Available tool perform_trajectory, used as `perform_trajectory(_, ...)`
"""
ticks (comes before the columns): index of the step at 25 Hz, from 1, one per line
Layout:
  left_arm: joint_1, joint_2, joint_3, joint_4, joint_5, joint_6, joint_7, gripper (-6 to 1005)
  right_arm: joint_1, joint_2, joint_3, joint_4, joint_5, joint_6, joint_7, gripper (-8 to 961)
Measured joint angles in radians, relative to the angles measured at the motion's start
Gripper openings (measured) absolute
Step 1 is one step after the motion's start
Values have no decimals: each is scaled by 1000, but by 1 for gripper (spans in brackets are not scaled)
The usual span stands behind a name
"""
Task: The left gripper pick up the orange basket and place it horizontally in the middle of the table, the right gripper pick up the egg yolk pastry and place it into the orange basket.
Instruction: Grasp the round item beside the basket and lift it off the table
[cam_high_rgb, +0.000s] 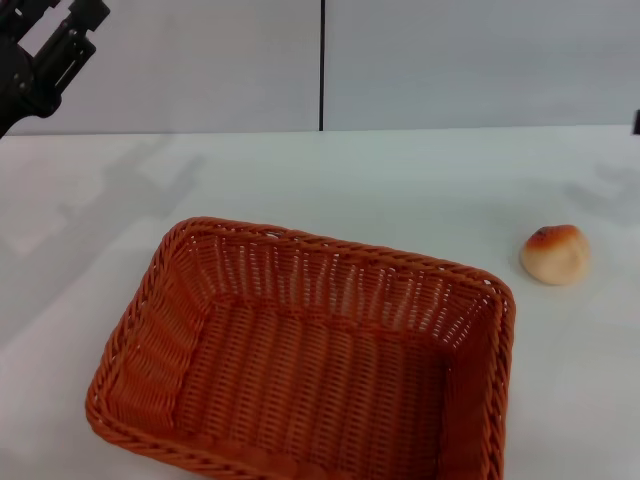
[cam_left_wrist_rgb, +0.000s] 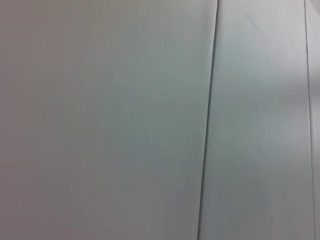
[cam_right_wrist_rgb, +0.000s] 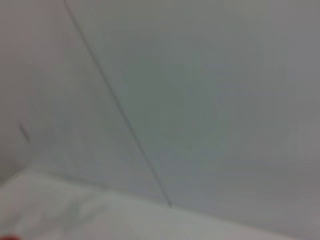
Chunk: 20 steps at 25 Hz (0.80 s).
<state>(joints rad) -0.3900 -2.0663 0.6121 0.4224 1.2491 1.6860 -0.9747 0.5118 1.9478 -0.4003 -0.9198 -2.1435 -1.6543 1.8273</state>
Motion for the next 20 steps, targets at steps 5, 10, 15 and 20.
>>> perform_trajectory(5,-5,0,0,-2,-2,1,-4,567,101,-12,-91,-10,-160,21,44,666)
perform_trajectory(10,-12,0,0,-5,-3,3,-12,755,167,-16,-222,0,-259,48,82,666)
perform_trajectory(15,-18,-1,0,-16,-4,4,-17,793,214,10,-361,11,-390,84,109,665)
perform_trajectory(20,-22,1,0,-17,-4,2,-34,792,251,55,-414,12,-529,131,135,666)
